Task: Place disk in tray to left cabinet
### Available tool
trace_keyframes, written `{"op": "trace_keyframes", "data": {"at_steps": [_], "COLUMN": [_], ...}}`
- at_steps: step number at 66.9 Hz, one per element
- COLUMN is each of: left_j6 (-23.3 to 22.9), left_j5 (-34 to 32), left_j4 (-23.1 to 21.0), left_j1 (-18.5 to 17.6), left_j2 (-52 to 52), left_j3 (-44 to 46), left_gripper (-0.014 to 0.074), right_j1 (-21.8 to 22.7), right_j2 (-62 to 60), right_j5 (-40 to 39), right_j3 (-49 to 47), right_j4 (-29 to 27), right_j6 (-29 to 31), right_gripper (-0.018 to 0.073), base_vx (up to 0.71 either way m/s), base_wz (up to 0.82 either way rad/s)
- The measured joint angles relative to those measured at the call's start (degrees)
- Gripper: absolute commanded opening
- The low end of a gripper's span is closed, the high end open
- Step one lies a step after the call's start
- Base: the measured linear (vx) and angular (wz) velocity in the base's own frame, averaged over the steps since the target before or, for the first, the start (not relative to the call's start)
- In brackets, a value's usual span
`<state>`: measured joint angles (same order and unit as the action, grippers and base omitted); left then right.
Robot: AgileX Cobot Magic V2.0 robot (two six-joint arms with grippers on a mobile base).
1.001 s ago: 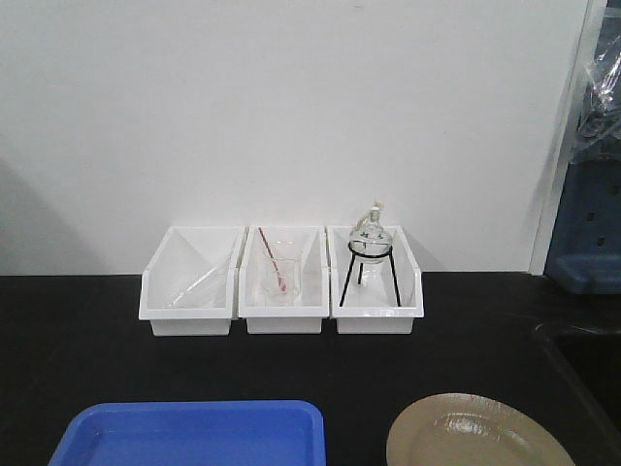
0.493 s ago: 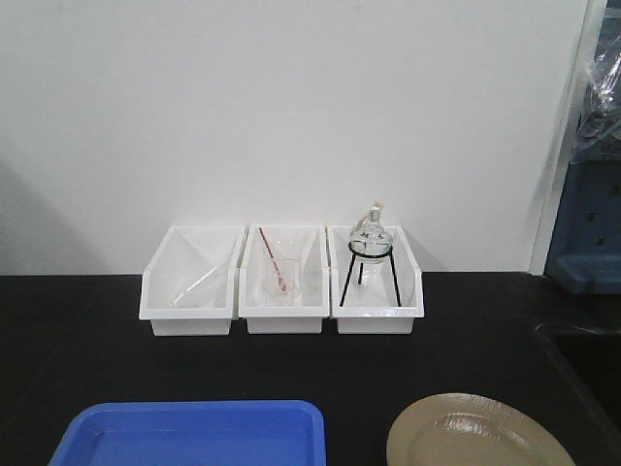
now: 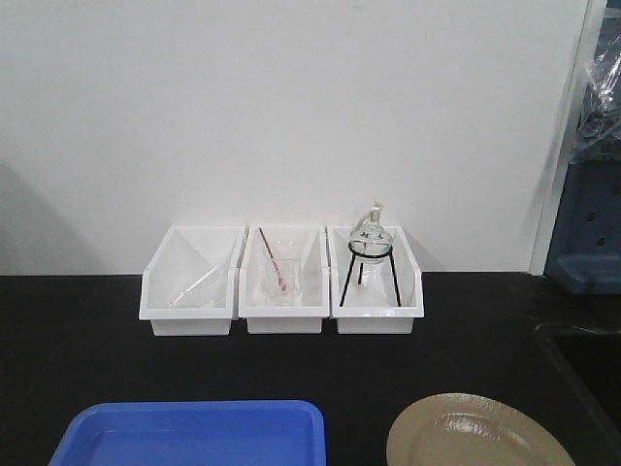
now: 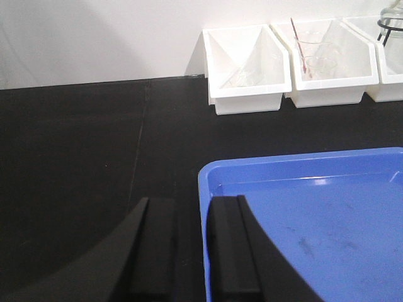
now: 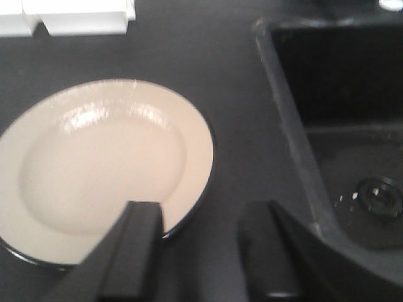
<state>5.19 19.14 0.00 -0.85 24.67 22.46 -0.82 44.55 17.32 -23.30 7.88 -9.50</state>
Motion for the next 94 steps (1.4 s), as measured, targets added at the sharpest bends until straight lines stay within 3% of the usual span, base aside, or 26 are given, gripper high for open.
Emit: {"op": "trace_keyframes", "data": {"at_steps": [6, 15, 28, 48, 76, 84, 94], "left_j6": [0.0, 0.0, 0.0, 0.0, 0.0, 0.0, 0.0], "left_j5": [0.0, 0.0, 0.0, 0.0, 0.0, 0.0, 0.0], "left_j4": [0.0, 0.0, 0.0, 0.0, 0.0, 0.0, 0.0], "left_j1": [0.0, 0.0, 0.0, 0.0, 0.0, 0.0, 0.0], "left_j2": [0.0, 0.0, 0.0, 0.0, 0.0, 0.0, 0.0], "left_j3": [0.0, 0.0, 0.0, 0.0, 0.0, 0.0, 0.0], "left_gripper": [0.0325, 0.0325, 0.0325, 0.0325, 0.0325, 0.0325, 0.0325], "right_j1": [0.0, 0.0, 0.0, 0.0, 0.0, 0.0, 0.0], "right_j2": [2.0, 6.9, 16.3, 30.7, 44.7, 47.1, 49.2], "right_j5": [1.4, 7.9, 6.0, -3.8, -8.7, -8.9, -9.5], "right_j3": [0.0, -0.1, -1.1, -6.1, -12.0, -13.9, -15.5], "right_j4": [-4.5, -11.2, -13.1, -17.0, -17.7, -17.7, -18.0], "right_j6": [-2.2, -10.7, -19.2, -20.1, -20.2, -20.3, -20.4], "right_gripper": [0.0446, 0.0446, 0.0446, 0.0446, 0.0432, 0.0384, 0.0248], "base_vx": [0.00, 0.00, 0.00, 0.00, 0.00, 0.00, 0.00], "base_wz": [0.00, 0.00, 0.00, 0.00, 0.00, 0.00, 0.00]}}
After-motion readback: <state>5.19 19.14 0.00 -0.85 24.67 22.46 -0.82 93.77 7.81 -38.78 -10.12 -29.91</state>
